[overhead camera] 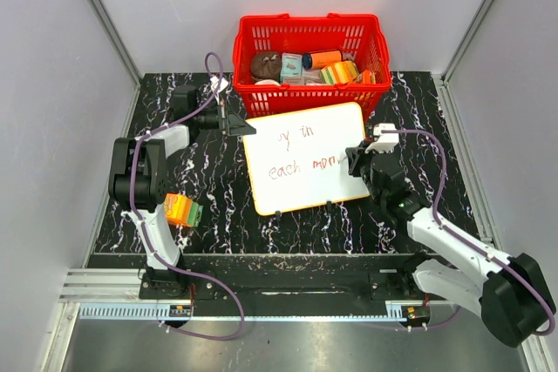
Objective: Write a sentence on the whiteboard
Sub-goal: Write on the whiteboard with the whiteboard.
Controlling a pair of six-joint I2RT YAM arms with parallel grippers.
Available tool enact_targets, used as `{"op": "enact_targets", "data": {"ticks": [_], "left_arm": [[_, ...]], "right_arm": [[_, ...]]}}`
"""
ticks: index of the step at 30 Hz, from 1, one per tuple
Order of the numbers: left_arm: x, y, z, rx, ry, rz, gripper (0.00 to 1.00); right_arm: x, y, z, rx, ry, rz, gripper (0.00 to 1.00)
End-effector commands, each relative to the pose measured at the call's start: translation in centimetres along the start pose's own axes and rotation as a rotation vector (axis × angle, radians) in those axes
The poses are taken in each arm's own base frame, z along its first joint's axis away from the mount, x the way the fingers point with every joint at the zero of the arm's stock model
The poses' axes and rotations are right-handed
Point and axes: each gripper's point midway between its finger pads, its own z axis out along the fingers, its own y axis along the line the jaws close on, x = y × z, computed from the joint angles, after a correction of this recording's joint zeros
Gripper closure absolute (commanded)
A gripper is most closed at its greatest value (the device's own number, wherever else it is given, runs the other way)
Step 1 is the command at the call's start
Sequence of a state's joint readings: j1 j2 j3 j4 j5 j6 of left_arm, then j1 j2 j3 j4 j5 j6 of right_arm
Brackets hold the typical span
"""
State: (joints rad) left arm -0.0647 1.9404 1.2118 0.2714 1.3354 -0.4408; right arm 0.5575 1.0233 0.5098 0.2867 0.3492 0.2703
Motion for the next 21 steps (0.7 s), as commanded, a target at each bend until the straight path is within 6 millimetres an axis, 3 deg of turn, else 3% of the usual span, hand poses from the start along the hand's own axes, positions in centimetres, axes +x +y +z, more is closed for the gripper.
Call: {"op": "enact_targets", "data": {"ticks": [1, 6, 13, 21], "left_arm": [[-0.3, 1.9, 0.8, -0.039, -0.010, 0.189, 1.00], [-0.3, 1.8, 0.9, -0.039, -0.010, 0.192, 1.00], [-0.3, 1.8, 0.9, -0.036, -0.007, 0.193, 1.00], [-0.3, 1.8, 1.0, -0.036, -0.006, 0.193, 1.00]], "right_arm": [[-3.8, 1.3, -1.3, -0.059, -0.106, 0.055, 1.00], [-5.0, 1.1, -1.1, -0.030, -0.131, 0.057, 1.00], [-3.6, 1.1, 0.8, 0.001, -0.087, 0.033, 1.00], [-3.3, 0.9, 1.0, 0.010, -0.091, 0.038, 1.00]]}}
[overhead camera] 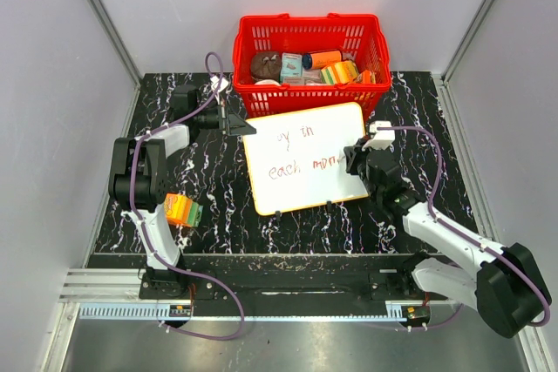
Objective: Write a sentence on the whiteboard
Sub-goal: Write on the whiteboard with the whiteboard.
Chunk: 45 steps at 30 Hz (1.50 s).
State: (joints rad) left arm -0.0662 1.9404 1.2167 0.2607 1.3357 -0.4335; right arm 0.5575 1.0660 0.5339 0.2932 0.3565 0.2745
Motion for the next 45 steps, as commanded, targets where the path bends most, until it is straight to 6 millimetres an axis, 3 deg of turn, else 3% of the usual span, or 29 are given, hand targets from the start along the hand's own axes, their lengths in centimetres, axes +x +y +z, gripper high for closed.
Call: {"op": "enact_targets", "data": {"ticks": [1, 10, 22, 37, 45], "left_arm": [[-0.1, 1.9, 0.9, -0.036, -0.007, 0.187, 1.00], [-0.1, 1.9, 1.1, -0.037, -0.004, 0.186, 1.00], [-0.1, 1.9, 1.1, -0.037, -0.003, 0.190, 1.00], [0.0, 1.9, 1.2, -0.037, 0.001, 0.189, 1.00], [-0.1, 1.9, 1.1, -0.039, 0.000, 0.188, 1.00]], "right_arm": [[-3.4, 0.7, 0.3, 0.001, -0.103, 0.039, 1.00], [-3.6, 0.2, 0.1, 0.013, -0.116, 0.049, 1.00], [-2.3, -1.1, 0.6, 0.058, -0.082, 0.045, 1.00], [-1.9, -0.2, 0.7, 0.006, -0.067, 0.062, 1.00], [-1.5, -1.3, 0.8, 0.065, -0.061, 0.051, 1.00]]}}
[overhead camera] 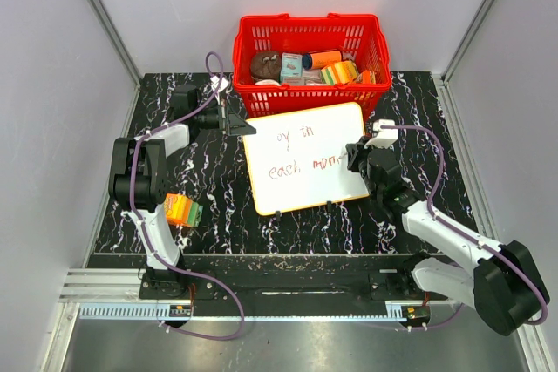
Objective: Write a sentence on the whiteboard
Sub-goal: Write on the whiteboard with the whiteboard.
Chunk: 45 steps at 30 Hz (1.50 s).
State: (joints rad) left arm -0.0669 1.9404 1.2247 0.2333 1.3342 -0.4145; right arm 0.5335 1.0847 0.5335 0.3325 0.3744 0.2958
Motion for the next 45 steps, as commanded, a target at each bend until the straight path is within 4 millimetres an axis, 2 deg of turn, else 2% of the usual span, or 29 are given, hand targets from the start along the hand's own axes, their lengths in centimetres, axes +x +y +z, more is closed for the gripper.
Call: {"op": "enact_targets", "data": {"ticks": [1, 16, 23, 34, 45], "left_arm": [[0.0, 1.9, 1.1, -0.037, -0.003, 0.185, 1.00], [0.0, 1.9, 1.3, -0.033, 0.000, 0.187, 1.00], [0.1, 1.9, 1.4, -0.033, 0.002, 0.186, 1.00], [0.2, 1.9, 1.4, -0.032, 0.004, 0.184, 1.00], [0.1, 1.8, 1.5, -0.033, 0.006, 0.189, 1.00]], "right_arm": [[-0.9, -0.6, 0.2, 0.038, -0.031, 0.015, 1.00], [-2.0, -2.6, 0.2, 0.116, -0.059, 0.024, 1.00], [-2.4, -1.0, 0.8, 0.046, -0.056, 0.035, 1.00], [-2.5, -0.3, 0.9, 0.015, -0.057, 0.043, 1.00], [-0.8, 0.2, 1.0, -0.022, 0.002, 0.040, 1.00]]}}
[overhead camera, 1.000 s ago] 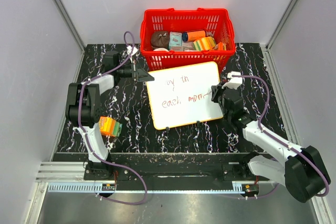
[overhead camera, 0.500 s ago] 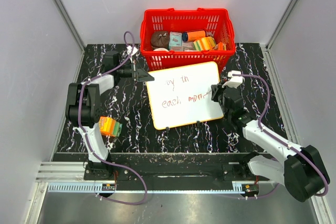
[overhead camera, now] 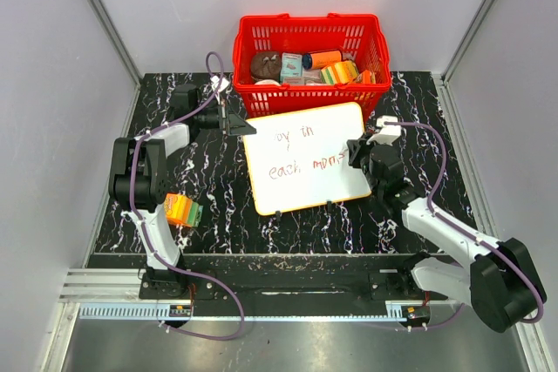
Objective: Write a sentence on the whiteboard
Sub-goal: Write on the whiteboard with the whiteboard.
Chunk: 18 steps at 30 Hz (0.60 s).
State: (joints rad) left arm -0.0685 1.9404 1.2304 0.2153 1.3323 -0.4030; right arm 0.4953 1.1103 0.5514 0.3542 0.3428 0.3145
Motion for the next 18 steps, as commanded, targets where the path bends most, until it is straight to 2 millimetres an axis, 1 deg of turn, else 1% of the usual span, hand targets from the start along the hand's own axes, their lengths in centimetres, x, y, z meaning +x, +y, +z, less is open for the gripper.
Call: {"op": "enact_targets", "data": {"ticks": [1, 5, 9, 15, 18], "left_arm": [[0.1, 1.8, 1.5, -0.031, 0.002, 0.189, 1.00], [0.0, 1.8, 1.5, -0.031, 0.002, 0.189, 1.00], [0.2, 1.9, 1.5, -0.030, 0.005, 0.187, 1.00], [0.2, 1.9, 1.5, -0.032, 0.006, 0.184, 1.00], [0.2, 1.9, 1.5, -0.034, 0.005, 0.187, 1.00]], "right_arm": [[0.0, 0.5, 0.0, -0.026, 0.015, 0.010, 1.00], [0.2, 0.0, -0.7, -0.019, 0.020, 0.007, 1.00], [1.0, -0.4, -1.3, -0.013, 0.041, 0.004, 1.00], [2.1, -0.8, -1.7, -0.008, 0.069, 0.001, 1.00], [2.1, -1.2, -1.8, 0.011, 0.066, -0.001, 1.00]]}}
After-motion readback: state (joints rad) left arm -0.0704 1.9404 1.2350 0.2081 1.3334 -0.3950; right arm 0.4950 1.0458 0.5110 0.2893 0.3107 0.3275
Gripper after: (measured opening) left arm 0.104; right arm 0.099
